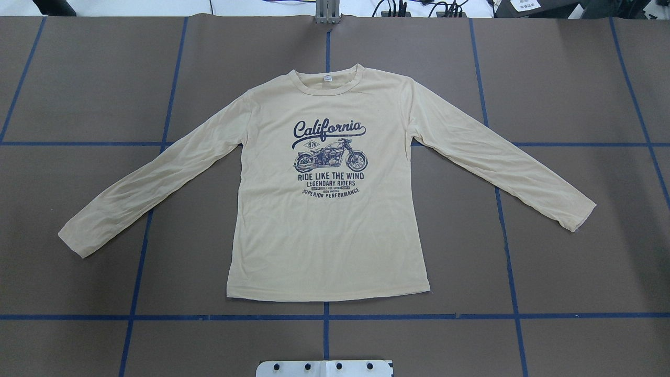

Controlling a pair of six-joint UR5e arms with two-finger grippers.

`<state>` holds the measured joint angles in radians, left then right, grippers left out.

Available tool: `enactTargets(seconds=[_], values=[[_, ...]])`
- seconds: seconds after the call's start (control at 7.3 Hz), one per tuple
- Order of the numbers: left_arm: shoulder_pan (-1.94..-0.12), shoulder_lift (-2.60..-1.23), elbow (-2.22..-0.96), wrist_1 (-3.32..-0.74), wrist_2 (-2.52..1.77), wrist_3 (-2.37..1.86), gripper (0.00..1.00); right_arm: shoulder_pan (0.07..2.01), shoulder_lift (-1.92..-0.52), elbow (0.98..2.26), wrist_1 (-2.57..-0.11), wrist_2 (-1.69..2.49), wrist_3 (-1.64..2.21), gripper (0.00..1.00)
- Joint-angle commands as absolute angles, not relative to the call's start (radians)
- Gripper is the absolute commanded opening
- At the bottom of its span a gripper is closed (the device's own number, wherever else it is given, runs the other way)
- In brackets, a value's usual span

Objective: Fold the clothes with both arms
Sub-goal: 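Move the right gripper down toward the cuff of the nearby sleeve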

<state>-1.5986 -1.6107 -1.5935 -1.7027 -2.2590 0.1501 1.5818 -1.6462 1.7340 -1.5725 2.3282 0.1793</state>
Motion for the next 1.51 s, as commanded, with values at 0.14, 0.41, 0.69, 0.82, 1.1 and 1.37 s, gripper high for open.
enactTargets(seconds=[0.14, 0.41, 0.69, 0.82, 1.1, 1.37], values=[[-1.600, -1.611, -1.595, -1.704, -2.260, 0.152, 0.99, 1.578, -1.652, 1.740, -1.575, 2.341, 0.179, 1.00], [-1.597, -1.614, -1.598, -1.706, -2.257, 0.147, 0.99, 1.551, -1.648, 1.747, -1.572, 2.335, 0.178, 1.00], [-1.597, -1.615, -1.649, -1.704, -2.260, 0.146, 0.99, 1.470, -1.632, 1.755, -1.557, 2.336, 0.184, 1.00], [-1.592, -1.620, -1.658, -1.710, -2.258, 0.144, 0.99, 1.429, -1.622, 1.752, -1.516, 2.333, 0.216, 1.00], [-1.571, -1.606, -1.708, -1.745, -2.263, 0.146, 0.99, 1.372, -1.620, 1.720, -1.374, 2.445, 0.233, 1.00], [-1.569, -1.627, -1.764, -1.756, -2.273, 0.108, 0.99, 1.272, -1.603, 1.654, -1.210, 2.415, 0.241, 1.00]])
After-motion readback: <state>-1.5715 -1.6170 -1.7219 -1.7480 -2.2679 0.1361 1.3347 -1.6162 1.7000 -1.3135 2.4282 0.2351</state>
